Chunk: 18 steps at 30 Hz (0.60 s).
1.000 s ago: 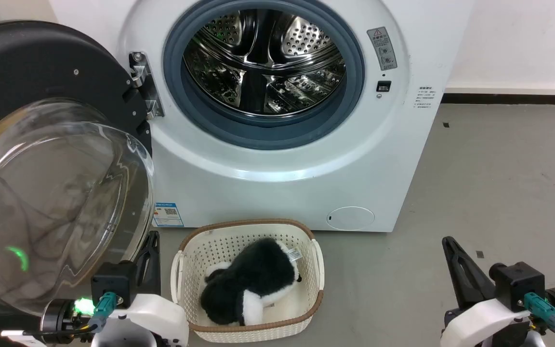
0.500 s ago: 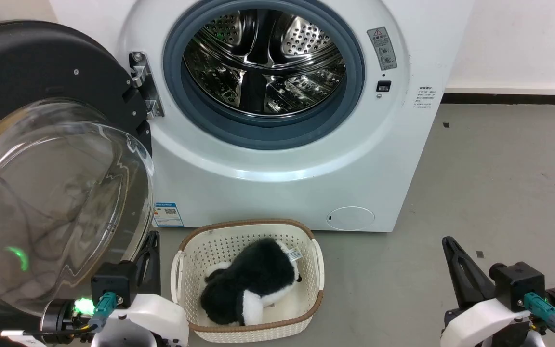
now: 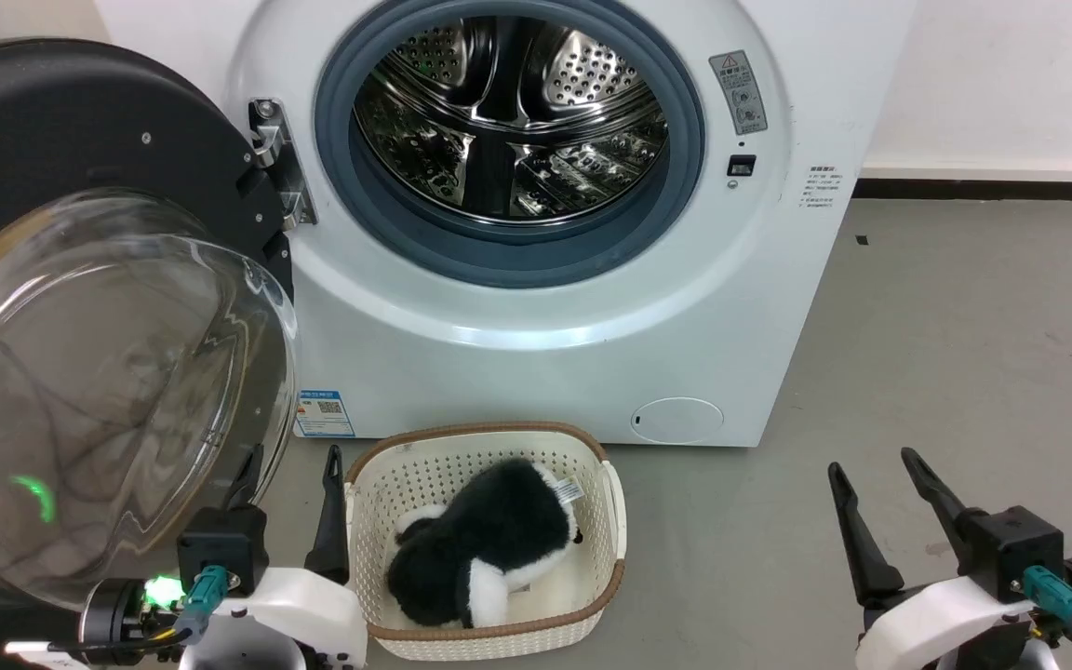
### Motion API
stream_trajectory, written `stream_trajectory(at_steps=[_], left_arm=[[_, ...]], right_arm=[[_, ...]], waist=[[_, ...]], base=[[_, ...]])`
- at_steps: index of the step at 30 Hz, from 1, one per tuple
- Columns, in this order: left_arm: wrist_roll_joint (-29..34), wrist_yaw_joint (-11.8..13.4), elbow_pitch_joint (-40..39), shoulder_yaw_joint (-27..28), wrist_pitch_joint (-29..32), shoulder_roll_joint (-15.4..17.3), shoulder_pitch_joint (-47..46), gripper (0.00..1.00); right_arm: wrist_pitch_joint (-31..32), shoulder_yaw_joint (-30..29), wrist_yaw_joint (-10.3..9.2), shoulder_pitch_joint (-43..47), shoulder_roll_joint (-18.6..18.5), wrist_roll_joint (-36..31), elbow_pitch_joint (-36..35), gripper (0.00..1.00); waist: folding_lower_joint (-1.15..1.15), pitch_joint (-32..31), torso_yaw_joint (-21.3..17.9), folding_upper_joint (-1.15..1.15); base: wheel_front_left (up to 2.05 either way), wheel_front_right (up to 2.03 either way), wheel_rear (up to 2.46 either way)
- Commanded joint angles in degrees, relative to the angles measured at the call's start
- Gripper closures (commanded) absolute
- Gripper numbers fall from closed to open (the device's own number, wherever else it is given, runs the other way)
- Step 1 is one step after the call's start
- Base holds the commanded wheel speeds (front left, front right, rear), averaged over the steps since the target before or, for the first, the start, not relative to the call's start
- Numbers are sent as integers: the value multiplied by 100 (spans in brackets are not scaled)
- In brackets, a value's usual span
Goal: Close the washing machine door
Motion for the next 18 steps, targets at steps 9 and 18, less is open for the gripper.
stream_trajectory(at_steps=[9,18], left_arm=[[7,215,-25,-83,-152,9,4,100],[-11,348,-104,-125,-260,56,-69,100]], right_arm=[[-156,-116,1,-18,3,206,11,0],[-263,-179,1,-33,5,374,21,0]], waist=[[0,16,11,0],[0,51,87,0]], base=[[0,0,0],[0,0,0]])
